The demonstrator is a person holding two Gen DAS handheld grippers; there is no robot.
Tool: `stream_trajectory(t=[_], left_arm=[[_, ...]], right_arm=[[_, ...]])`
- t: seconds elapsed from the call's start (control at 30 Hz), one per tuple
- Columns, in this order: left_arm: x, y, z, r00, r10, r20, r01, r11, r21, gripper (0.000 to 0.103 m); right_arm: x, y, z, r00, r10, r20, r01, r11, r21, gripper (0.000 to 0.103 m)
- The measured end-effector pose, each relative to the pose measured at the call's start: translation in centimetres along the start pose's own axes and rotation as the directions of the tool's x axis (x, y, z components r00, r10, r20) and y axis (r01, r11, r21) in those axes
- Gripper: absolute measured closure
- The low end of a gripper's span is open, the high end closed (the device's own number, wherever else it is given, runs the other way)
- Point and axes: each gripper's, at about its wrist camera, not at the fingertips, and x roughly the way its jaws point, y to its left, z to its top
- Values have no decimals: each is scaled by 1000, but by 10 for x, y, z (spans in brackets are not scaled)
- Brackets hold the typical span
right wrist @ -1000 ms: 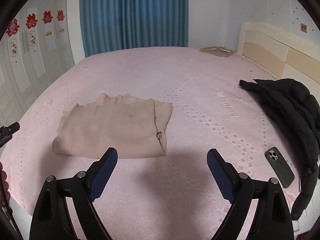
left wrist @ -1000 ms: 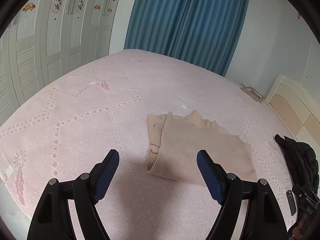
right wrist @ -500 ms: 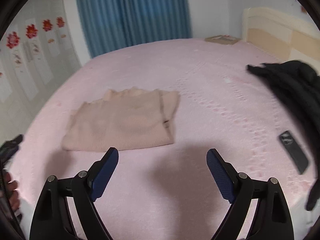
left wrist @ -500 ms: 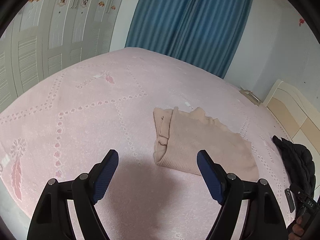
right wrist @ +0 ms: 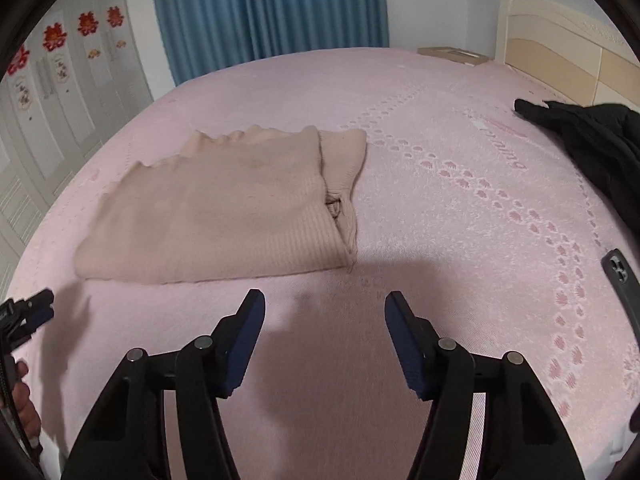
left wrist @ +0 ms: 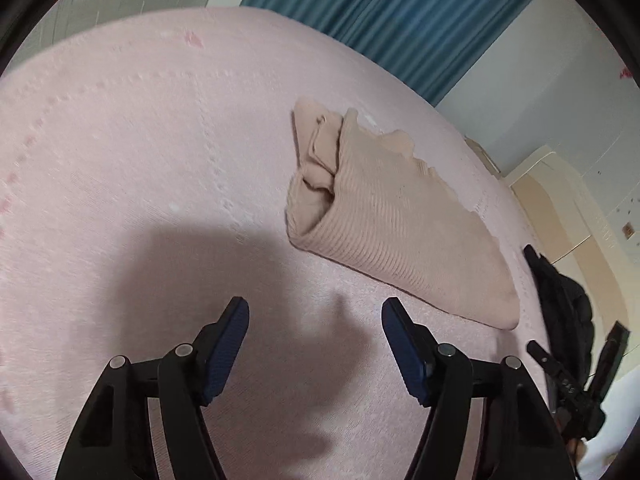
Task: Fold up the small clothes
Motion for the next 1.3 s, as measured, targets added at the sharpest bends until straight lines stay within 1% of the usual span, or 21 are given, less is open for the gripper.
stream_trajectory(t=[0.07,0.1,0.2,0.3,0.43,0.5,0.53,0.57,0.6,0.63,0.67,0.7,0.77,0.87,1.0,1.1,1.2,1.3], left_arm=[[16,2,5,999,-42,-22,41,999,-25,37],[20,2,7,998,-56,-17,55,998,-32,36],[39,2,19,993,-114,-23,112,991,-72,34],[53,0,31,992,-127,-17,125,987,-101,34],[66,-2,45,992,-123,-18,120,985,-126,36],[72,-5,50,995,-100,-18,97,987,-129,50],[75,-6,52,996,-85,-21,81,988,-129,64],[77,-4,53,996,-83,-23,80,987,-138,72],[78,-2,54,994,-103,-26,97,983,-154,78],[79,2,53,990,-138,-35,129,975,-181,85],[76,5,53,988,-152,-32,143,970,-195,89],[73,6,52,987,-157,-22,150,968,-201,90],[62,7,48,987,-160,-8,156,970,-184,91],[45,0,40,991,-136,-5,134,981,-139,91],[18,-3,20,993,-116,-15,114,988,-106,91],[-6,-2,-5,996,-86,-27,85,995,-55,91],[-29,3,-31,996,-77,-36,75,996,-46,91],[-49,7,-53,997,-64,-35,63,998,-17,91]], right_arm=[[15,-8,3,998,58,-31,-56,997,52,42],[24,-12,5,994,96,-55,-90,992,88,42],[42,-20,7,983,161,-91,-145,977,158,42],[57,-22,11,975,202,-96,-180,964,197,42],[74,-22,23,971,227,-68,-205,949,238,40],[81,-24,28,969,240,-58,-216,939,269,40],[85,-24,32,967,249,-51,-225,933,280,43],[89,-24,35,967,249,-47,-226,932,283,58],[93,-24,38,967,249,-49,-226,933,280,69],[97,-24,40,961,270,-63,-243,929,279,91],[101,-25,41,951,301,-74,-269,920,286,92],[101,-27,41,948,311,-66,-278,912,301,92],[95,-28,41,945,324,-43,-297,907,299,94],[74,-27,37,940,342,-13,-324,900,290,94],[53,-31,25,934,355,-24,-333,896,293,94],[33,-37,8,933,358,-39,-334,902,274,94],[11,-46,-15,925,377,-56,-349,897,270,94],[-13,-48,-37,927,370,-59,-347,906,241,94]])
